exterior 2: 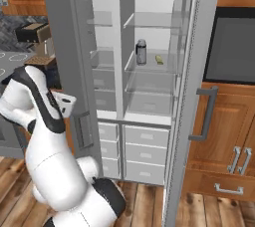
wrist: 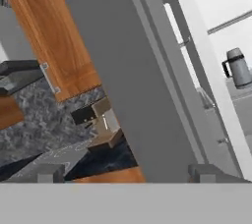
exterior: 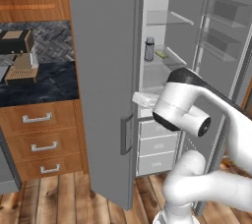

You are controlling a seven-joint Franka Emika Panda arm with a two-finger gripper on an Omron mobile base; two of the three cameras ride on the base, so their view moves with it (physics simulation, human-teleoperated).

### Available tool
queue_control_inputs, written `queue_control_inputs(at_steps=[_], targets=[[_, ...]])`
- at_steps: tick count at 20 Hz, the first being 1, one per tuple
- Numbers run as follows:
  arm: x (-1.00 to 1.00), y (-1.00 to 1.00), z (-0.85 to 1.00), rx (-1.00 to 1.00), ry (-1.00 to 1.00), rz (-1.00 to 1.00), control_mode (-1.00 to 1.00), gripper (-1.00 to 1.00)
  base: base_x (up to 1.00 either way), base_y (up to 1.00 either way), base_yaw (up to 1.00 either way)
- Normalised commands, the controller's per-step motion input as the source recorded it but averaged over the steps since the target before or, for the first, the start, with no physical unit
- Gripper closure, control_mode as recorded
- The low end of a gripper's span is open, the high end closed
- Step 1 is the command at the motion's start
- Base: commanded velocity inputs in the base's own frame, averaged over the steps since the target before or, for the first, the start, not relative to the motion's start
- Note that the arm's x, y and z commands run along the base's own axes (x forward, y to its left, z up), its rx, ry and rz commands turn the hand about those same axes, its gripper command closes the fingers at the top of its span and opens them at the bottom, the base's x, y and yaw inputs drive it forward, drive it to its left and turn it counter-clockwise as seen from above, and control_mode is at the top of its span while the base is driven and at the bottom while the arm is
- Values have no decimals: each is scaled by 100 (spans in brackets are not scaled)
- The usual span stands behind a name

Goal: Retrieve the butter from the fridge and place it on a plate on the dining table. Then retrieve the butter knife by the fridge and place it near the plate.

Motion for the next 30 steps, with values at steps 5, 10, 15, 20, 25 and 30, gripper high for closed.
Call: queue_control_inputs(at_steps=[5,10,15,20,25,30], targets=[[-17,-28,100,0,-60,-10,-100,-100,0,0,0],[6,-52,99,0,-61,-1,-100,-100,0,0,0],[5,-74,50,-18,-78,5,-100,-100,0,0,0],[0,-7,31,-71,6,9,-100,-100,0,0,0],[14,16,2,-73,70,-16,-100,-100,0,0,0],[-20,-39,0,-2,56,-58,-100,-100,0,0,0]])
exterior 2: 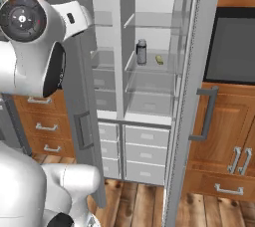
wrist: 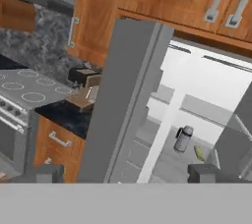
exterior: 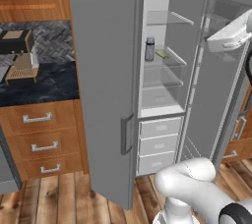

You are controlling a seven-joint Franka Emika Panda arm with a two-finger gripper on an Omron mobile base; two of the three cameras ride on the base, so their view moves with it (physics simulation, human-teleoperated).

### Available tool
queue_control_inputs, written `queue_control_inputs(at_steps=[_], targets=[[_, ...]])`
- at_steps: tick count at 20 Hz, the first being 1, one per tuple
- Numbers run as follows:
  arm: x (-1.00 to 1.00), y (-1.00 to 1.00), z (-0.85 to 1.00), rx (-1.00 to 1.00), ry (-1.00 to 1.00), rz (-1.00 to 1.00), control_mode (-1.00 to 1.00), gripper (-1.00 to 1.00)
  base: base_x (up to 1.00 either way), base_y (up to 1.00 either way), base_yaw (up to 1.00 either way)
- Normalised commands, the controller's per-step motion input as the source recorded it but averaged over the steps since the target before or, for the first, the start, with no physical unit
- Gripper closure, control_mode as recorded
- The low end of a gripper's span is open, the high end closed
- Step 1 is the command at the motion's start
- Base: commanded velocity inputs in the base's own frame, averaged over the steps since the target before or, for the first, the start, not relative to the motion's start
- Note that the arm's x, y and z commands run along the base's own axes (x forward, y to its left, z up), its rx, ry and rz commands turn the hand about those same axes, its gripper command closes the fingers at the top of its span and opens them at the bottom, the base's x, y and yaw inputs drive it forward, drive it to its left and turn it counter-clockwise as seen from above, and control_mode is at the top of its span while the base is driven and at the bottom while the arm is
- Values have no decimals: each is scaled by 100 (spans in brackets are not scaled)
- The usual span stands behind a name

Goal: Retrieve the butter from the fridge and place it on a plate on the dining table. Then retrieve the butter knife by the fridge and place it near the plate.

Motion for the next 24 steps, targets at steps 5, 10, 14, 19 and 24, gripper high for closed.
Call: queue_control_inputs(at_steps=[5,10,14,19,24], targets=[[-4,-27,-26,2,60,-60,-100,-100,0,0,0],[10,-26,-68,6,48,-19,-100,-100,0,0,0],[1,-6,-100,1,2,-8,-100,-100,0,0,0],[14,-4,-61,15,-11,-2,-100,-100,0,0,0],[49,0,-62,35,6,-10,-100,-100,0,0,0]])
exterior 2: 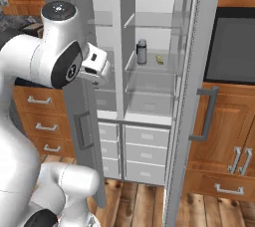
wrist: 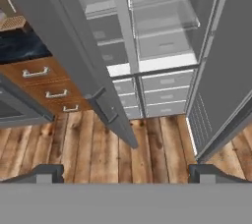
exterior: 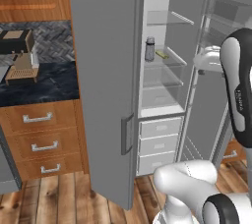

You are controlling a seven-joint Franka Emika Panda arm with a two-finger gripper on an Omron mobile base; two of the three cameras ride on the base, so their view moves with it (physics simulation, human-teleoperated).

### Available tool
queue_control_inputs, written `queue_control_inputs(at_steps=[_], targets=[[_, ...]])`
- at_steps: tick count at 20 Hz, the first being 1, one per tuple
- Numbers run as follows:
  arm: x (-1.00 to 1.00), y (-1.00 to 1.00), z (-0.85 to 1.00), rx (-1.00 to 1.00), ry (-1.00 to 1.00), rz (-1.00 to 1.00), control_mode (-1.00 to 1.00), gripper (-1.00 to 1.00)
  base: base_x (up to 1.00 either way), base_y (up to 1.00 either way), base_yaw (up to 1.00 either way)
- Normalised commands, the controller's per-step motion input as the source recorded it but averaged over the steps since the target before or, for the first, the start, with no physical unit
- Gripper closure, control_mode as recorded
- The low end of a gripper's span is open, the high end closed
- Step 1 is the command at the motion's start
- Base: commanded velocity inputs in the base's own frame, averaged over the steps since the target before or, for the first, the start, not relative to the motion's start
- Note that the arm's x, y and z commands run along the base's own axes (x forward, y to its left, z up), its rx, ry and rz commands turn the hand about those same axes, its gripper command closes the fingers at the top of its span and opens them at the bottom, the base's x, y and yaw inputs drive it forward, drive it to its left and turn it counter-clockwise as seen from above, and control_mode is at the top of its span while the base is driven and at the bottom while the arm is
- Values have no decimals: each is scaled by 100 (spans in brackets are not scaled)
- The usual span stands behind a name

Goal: Retrieve the butter from the fridge and place it on a plate on the dining table. Then retrieve the butter knife by the fridge and place it near the plate.

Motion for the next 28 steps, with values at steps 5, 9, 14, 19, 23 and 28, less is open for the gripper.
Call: queue_control_inputs(at_steps=[5,9,14,19,23,28], targets=[[19,-4,-50,41,5,-25,-100,-100,0,0,0],[31,-7,-55,39,3,-23,-100,-100,0,0,0],[18,15,-71,19,0,-23,-100,-100,0,0,0],[37,12,-69,15,1,-19,-100,-100,0,0,0],[62,0,-30,28,5,-3,-100,-100,0,0,0],[37,6,-33,16,5,-3,-100,-100,0,0,0]])
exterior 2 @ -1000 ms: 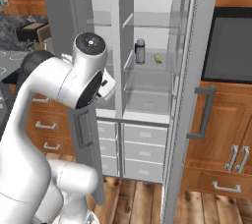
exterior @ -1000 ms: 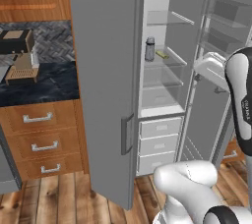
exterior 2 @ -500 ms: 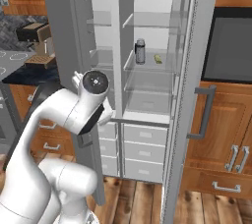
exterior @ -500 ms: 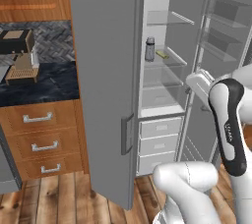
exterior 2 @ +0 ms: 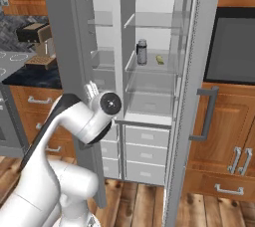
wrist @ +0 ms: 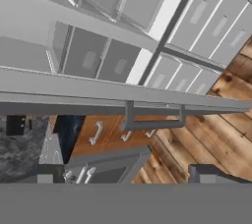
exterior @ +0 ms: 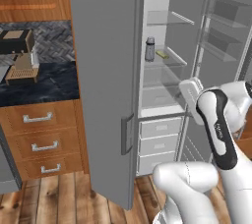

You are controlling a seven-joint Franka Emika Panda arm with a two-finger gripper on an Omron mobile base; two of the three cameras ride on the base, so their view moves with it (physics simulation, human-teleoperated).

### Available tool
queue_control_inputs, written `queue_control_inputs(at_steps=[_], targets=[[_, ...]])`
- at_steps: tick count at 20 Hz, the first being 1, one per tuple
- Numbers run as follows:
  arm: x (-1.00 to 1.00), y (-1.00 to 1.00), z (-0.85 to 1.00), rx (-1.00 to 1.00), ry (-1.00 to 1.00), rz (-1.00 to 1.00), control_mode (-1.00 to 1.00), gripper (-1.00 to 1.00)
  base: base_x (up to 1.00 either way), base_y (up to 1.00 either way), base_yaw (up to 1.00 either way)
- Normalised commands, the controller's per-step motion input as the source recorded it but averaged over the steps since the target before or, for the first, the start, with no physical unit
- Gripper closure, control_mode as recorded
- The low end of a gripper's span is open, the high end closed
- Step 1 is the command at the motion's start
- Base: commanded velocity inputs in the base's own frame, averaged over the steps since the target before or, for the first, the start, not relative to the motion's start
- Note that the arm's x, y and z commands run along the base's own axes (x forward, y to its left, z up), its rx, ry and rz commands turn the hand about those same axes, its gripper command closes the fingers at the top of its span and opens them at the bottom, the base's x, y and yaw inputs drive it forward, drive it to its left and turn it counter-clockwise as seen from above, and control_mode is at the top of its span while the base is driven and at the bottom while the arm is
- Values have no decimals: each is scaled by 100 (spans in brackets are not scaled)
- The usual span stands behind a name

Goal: Retrieve the butter from the fridge and place it on a plate on the dining table. Then retrieve the butter knife by the fridge and place it near the plate.

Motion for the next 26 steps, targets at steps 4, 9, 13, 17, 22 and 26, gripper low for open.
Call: queue_control_inputs(at_steps=[4,9,13,17,22,26], targets=[[42,21,-39,9,5,-2,-100,-100,0,0,0],[61,15,-33,7,12,0,-100,-100,0,0,0],[74,4,-36,4,17,0,-100,-100,0,0,0],[67,10,-53,4,13,0,-100,-100,0,0,0],[60,13,-41,14,10,3,-100,-100,0,0,0],[47,17,-26,19,11,3,-100,-100,0,0,0]])
